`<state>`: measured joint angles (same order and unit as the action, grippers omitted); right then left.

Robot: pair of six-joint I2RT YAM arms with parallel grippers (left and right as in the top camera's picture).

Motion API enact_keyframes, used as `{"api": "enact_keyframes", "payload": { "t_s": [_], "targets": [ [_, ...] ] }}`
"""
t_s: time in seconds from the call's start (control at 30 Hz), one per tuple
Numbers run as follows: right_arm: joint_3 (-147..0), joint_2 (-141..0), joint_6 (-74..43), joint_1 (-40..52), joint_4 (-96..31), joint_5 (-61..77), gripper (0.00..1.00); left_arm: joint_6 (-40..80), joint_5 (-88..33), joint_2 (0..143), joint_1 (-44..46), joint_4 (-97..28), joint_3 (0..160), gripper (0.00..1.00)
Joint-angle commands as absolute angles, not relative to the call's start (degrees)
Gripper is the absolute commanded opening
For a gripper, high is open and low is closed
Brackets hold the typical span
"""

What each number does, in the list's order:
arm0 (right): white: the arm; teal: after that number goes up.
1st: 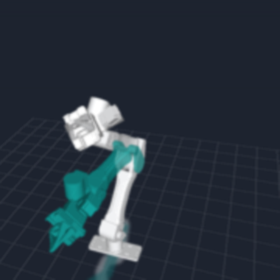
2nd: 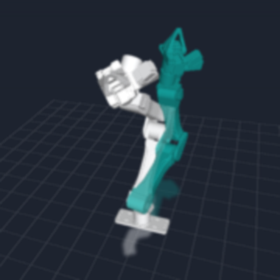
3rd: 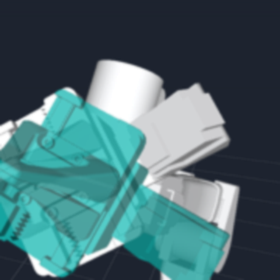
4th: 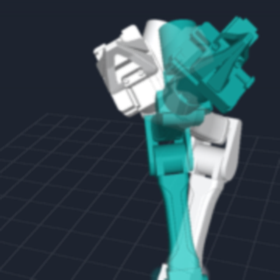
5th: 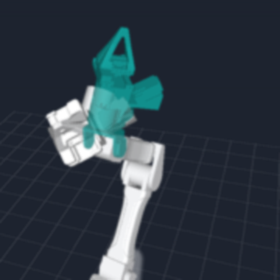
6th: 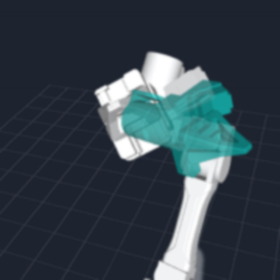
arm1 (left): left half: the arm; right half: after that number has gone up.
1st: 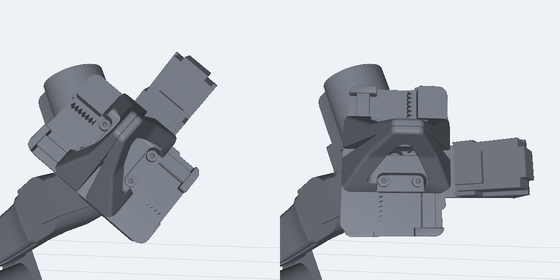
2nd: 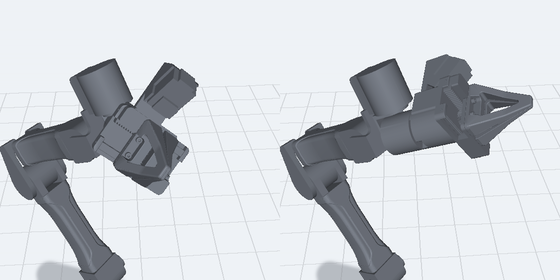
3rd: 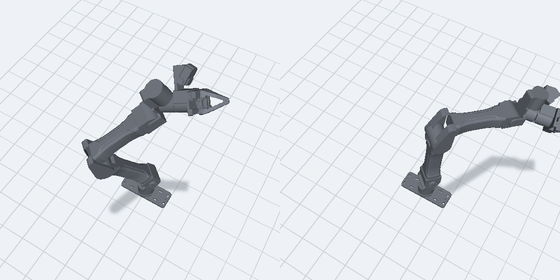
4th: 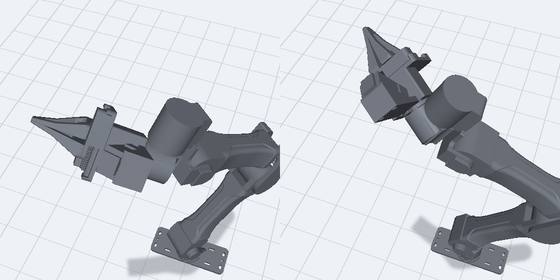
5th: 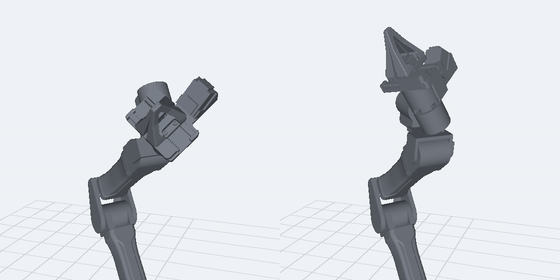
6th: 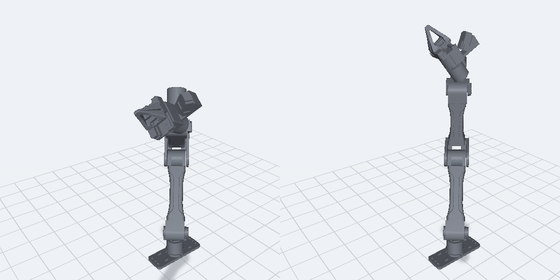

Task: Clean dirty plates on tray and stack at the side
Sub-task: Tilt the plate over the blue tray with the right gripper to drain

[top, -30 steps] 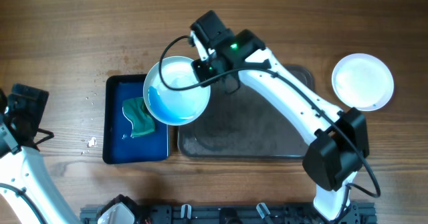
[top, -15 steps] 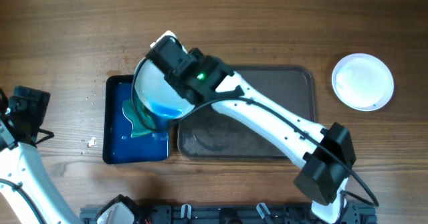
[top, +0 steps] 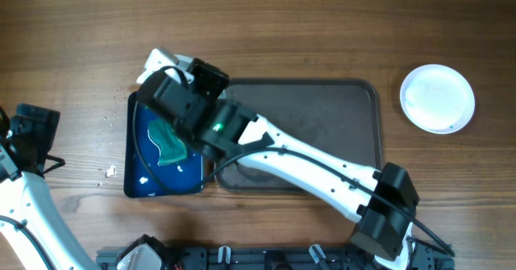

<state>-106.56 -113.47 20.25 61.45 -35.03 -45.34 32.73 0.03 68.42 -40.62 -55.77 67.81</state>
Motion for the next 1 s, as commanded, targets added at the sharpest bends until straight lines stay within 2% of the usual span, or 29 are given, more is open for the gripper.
{"api": "enact_keyframes", "payload": {
  "t_s": [0.0, 0.3, 0.97],
  "targets": [
    [-108.09, -115.09, 30.39, 63.59, -32.51, -49.47, 0.05, 33.95, -0.67, 68.6, -41.06, -55.79, 68.69, 1.0],
    [-108.09, -115.31, 40.4, 66.76, -27.05, -52.71, 0.05, 33.98, -0.69, 68.6, -41.06, -55.81, 68.69, 1.0],
    [-108.09, -115.33, 44.25, 67.16, -23.88, -56.58, 0.04, 33.98, -1.74, 68.6, -41.06, -56.01, 68.69, 1.0]
  ]
}}
